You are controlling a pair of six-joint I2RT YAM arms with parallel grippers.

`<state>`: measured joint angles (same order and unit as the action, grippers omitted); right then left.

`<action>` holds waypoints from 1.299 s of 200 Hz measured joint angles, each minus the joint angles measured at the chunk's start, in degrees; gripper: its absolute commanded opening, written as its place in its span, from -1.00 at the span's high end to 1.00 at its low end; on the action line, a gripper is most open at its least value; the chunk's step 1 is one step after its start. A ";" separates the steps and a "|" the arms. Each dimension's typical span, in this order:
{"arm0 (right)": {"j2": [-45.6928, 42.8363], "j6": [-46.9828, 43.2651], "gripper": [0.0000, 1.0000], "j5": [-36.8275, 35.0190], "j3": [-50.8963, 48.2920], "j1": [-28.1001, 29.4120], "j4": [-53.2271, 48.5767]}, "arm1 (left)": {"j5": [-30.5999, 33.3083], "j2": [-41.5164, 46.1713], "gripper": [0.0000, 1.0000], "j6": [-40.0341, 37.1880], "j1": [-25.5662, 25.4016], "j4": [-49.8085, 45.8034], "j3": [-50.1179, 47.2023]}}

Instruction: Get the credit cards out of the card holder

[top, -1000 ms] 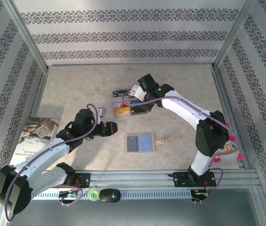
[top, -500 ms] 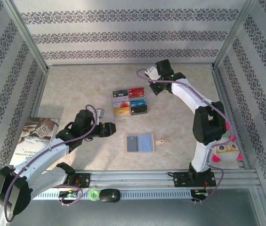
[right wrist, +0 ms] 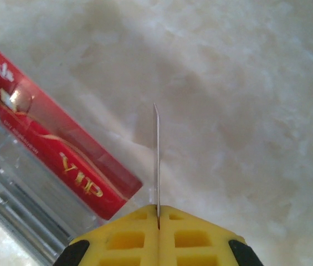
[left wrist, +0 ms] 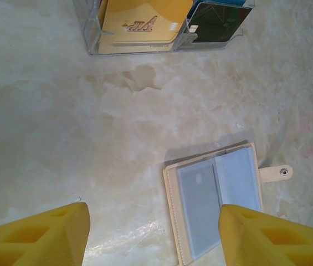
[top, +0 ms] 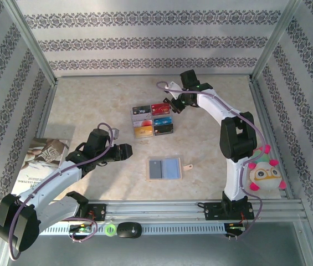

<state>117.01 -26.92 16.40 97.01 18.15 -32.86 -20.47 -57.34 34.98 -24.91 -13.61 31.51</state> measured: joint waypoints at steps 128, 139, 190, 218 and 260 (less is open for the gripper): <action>-12.50 4.28 1.00 -5.01 -13.73 -0.15 1.42 | -0.44 2.99 -0.25 1.05 1.42 0.02 -2.05; -14.73 4.31 1.00 -5.18 -14.16 -0.57 1.42 | -0.42 2.97 -0.26 1.27 1.44 0.04 -2.05; -24.83 2.84 1.00 -3.10 -16.94 3.45 0.79 | -0.44 2.99 -0.27 1.92 1.88 0.09 -2.05; -27.10 0.31 1.00 -1.51 -19.32 9.90 -2.16 | -0.48 3.32 -0.27 1.95 2.14 0.11 -2.16; -21.79 -3.80 1.00 -4.00 -19.54 17.64 -6.80 | -0.48 3.37 -0.27 1.95 2.16 0.26 -2.71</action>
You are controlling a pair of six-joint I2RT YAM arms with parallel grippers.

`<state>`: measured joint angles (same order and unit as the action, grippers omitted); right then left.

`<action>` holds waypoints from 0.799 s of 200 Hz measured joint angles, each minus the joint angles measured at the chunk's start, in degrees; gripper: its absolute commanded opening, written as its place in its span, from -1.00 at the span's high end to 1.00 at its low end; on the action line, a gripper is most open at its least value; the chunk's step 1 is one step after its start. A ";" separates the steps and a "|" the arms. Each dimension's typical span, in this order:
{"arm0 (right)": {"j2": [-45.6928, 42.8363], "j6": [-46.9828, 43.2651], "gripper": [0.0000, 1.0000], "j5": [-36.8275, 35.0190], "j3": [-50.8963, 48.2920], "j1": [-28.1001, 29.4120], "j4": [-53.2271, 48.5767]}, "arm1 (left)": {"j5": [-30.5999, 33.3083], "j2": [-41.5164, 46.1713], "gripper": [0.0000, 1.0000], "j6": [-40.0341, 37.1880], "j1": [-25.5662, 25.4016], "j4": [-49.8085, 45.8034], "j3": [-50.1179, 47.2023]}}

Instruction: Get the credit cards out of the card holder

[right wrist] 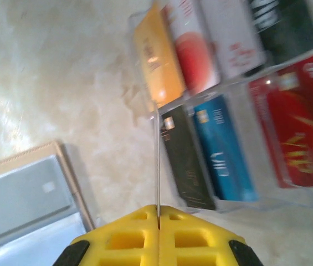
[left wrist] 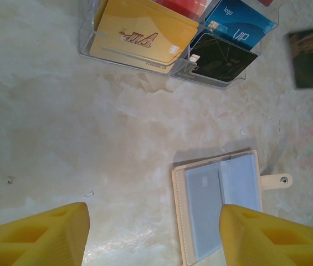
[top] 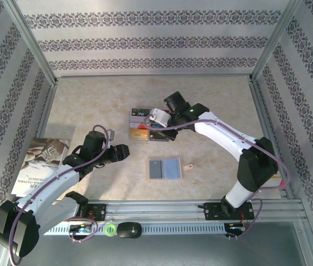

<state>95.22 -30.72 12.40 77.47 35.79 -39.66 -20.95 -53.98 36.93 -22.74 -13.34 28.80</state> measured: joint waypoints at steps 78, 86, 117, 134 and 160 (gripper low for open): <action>6.25 -5.46 1.00 -10.99 2.43 3.67 -3.39 | -0.59 0.00 -0.27 0.42 0.59 0.57 -0.26; 6.25 -5.81 1.00 -11.80 2.73 3.89 -3.37 | -0.79 0.00 -0.27 0.44 0.72 0.79 -0.44; 7.08 -7.98 1.00 -14.43 4.26 5.68 -2.93 | -1.29 -0.02 -0.27 0.70 0.74 1.38 -1.33; 8.46 -8.98 1.00 -15.23 4.96 6.47 -2.40 | -1.33 -0.07 -0.27 0.85 0.74 1.79 -1.68; 10.25 -10.29 1.00 -15.89 5.01 6.86 -1.55 | -1.46 -0.17 -0.27 0.85 0.76 2.01 -1.73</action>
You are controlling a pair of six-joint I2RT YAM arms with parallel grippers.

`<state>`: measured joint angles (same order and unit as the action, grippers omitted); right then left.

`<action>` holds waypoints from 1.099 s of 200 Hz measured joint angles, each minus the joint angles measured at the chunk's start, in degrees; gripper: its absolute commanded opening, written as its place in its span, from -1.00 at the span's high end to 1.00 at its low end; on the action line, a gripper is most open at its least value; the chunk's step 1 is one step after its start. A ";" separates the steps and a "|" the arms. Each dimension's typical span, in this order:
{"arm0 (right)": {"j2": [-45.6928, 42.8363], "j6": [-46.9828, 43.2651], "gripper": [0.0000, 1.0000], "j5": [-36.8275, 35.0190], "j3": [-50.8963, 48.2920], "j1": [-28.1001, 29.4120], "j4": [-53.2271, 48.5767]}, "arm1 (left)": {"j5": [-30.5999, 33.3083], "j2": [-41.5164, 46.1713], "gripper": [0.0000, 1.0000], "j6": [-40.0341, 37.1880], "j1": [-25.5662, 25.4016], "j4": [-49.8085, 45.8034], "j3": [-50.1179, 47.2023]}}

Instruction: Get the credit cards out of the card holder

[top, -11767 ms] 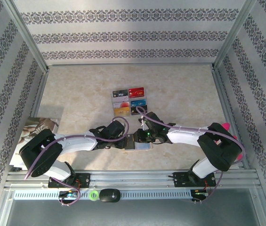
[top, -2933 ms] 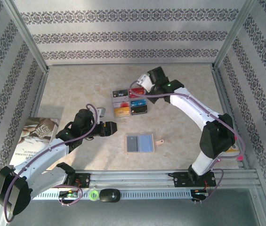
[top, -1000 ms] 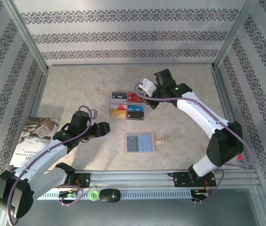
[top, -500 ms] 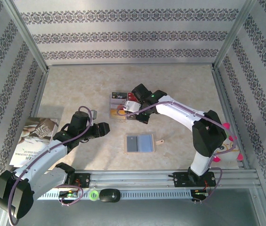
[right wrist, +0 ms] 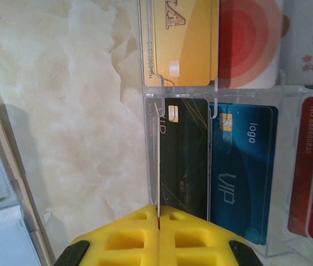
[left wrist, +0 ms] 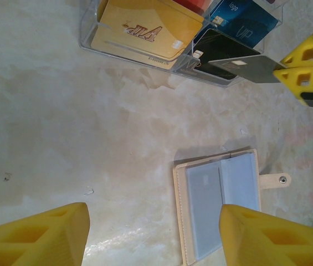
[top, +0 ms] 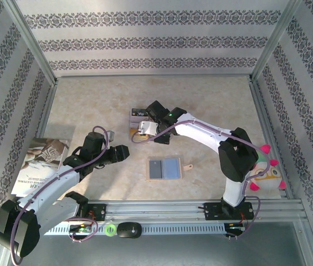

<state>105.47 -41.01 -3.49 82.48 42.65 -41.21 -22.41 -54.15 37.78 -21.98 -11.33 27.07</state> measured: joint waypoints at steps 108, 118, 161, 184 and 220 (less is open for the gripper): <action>1.70 -2.89 1.00 -1.05 0.70 -0.20 2.27 | -0.02 0.00 -0.27 -0.02 0.42 0.17 -0.13; 2.01 -2.91 1.00 -1.03 0.92 -0.52 2.36 | -0.02 0.00 -0.27 0.00 0.48 0.17 -0.13; 2.38 -2.93 1.00 -1.05 1.05 -1.31 2.47 | -0.02 0.02 -0.27 0.00 1.07 0.15 -0.13; 2.43 -2.91 1.00 -1.03 1.05 -1.97 2.47 | -0.02 0.02 -0.27 -0.02 1.09 0.15 -0.17; 2.64 -2.91 1.00 -0.96 1.05 -2.05 2.47 | -0.02 0.02 -0.27 -0.02 1.11 0.17 -0.17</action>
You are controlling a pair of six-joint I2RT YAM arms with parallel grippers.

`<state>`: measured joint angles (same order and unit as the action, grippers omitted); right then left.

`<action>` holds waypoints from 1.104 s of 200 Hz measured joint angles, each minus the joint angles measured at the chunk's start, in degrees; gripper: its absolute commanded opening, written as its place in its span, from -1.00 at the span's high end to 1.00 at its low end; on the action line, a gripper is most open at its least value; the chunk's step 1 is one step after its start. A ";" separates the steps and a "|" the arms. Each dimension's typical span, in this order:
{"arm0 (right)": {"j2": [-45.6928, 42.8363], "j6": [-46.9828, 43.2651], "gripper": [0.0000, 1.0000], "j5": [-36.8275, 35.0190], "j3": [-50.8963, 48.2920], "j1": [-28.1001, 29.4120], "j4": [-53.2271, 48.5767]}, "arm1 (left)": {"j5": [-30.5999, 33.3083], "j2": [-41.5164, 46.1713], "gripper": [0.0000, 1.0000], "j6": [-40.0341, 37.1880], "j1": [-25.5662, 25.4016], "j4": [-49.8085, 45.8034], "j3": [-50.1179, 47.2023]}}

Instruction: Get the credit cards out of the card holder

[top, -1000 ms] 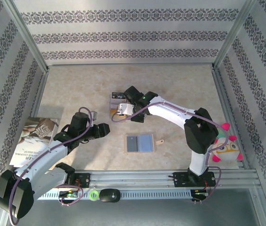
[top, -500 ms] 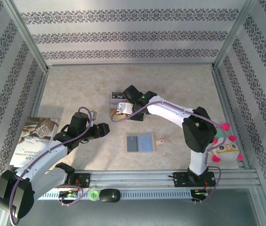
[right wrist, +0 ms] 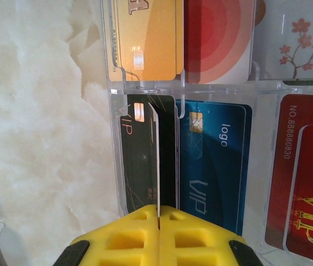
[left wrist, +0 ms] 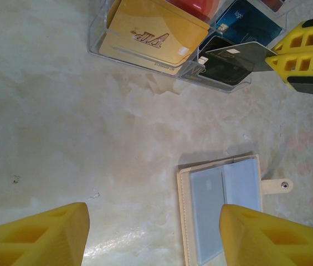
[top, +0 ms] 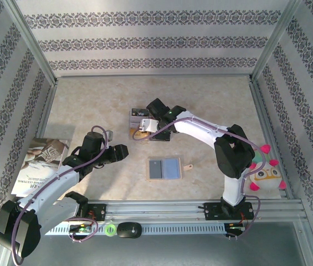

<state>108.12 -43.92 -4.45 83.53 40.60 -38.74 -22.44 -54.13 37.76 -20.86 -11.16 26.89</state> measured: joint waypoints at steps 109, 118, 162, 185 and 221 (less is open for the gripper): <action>1.33 0.59 0.84 0.59 0.00 -0.74 2.14 | -0.90 0.04 -0.27 0.00 0.00 0.00 -0.07; 1.33 0.66 0.82 0.57 0.00 -0.74 2.36 | -1.05 0.04 -0.27 0.00 0.00 0.00 -0.07; 1.33 1.16 0.80 -0.31 -0.02 -0.74 4.28 | -1.09 0.17 -0.27 0.00 0.00 0.00 -0.09; 1.33 1.36 0.80 -0.70 -0.02 -0.76 4.96 | -1.09 0.52 -0.27 0.02 0.00 0.00 -0.28; 1.33 1.51 0.80 -0.70 -0.42 -1.42 5.33 | -1.09 1.05 -0.27 0.00 0.00 -0.04 -0.55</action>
<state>109.45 -42.41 -5.15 83.11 39.18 -33.41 -23.53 -53.08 37.76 -20.86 -11.20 26.35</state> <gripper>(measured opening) 0.103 0.634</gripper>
